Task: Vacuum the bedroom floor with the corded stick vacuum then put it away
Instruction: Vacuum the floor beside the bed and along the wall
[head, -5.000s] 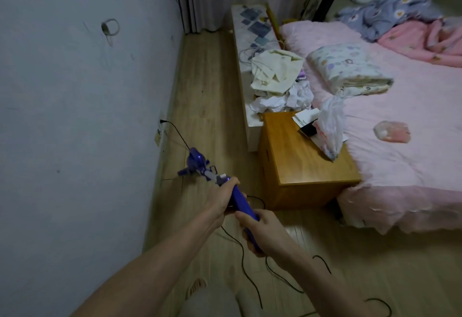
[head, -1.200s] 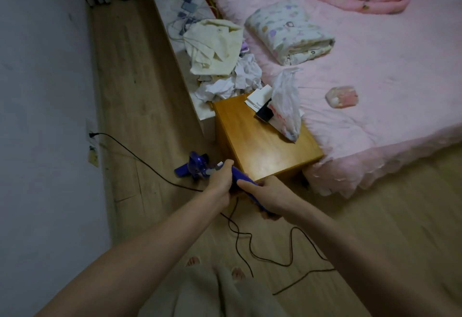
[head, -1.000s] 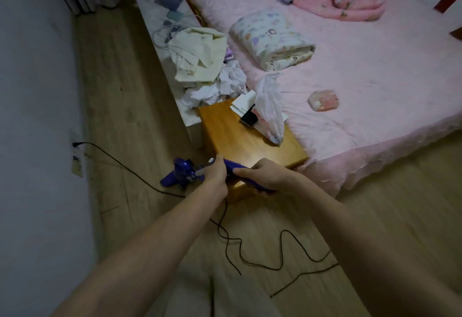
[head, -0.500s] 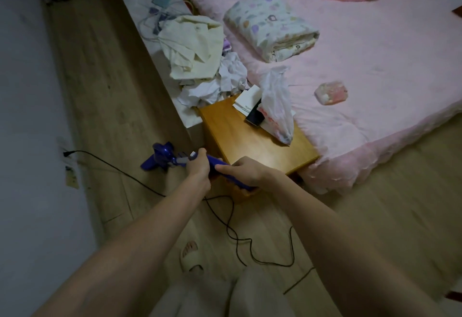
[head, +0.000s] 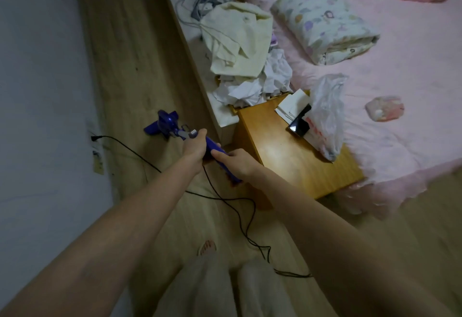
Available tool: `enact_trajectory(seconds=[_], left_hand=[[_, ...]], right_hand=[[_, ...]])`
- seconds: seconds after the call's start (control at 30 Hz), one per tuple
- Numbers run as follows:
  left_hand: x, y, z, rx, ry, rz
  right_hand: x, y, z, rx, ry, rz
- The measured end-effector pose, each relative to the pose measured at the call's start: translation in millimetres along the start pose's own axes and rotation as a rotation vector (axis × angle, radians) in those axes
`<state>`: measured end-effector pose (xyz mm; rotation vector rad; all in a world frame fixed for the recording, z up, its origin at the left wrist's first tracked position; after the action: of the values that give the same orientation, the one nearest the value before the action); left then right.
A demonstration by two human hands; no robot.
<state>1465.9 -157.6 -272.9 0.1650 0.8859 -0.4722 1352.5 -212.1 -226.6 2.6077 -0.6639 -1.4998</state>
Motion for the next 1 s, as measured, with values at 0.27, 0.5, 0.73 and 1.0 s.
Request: enact_trajectory(seconds=[0.27, 0.5, 0.73, 1.0], left_hand=[[-5, 19, 0, 0.012, 0.009, 0.055], [-50, 8, -28, -0.058, 0.02, 0.041], [-103, -30, -77, -0.128, 0.039, 0.007], [-144, -80, -96, -0.112, 0.012, -0.053]], right_hand=[[-11, -20, -6, 0.016, 0.074, 0.057], [-50, -7, 21, 0.05, 0.11, -0.003], [-103, 33, 68, -0.128, 0.167, 0.008], [-133, 86, 93, -0.292, 0.173, -0.024]])
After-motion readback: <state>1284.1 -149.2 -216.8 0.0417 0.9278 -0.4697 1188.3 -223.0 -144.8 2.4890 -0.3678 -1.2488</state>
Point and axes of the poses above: each hand's wrist, its own x-axis towards the middle knuckle, its own y-axis out of the back of the hand, z = x × y, the point moved 7 cm from there along x, towards the middle knuckle, and after that the axes turned 5 degrees about -y, right-handed, at the moved point
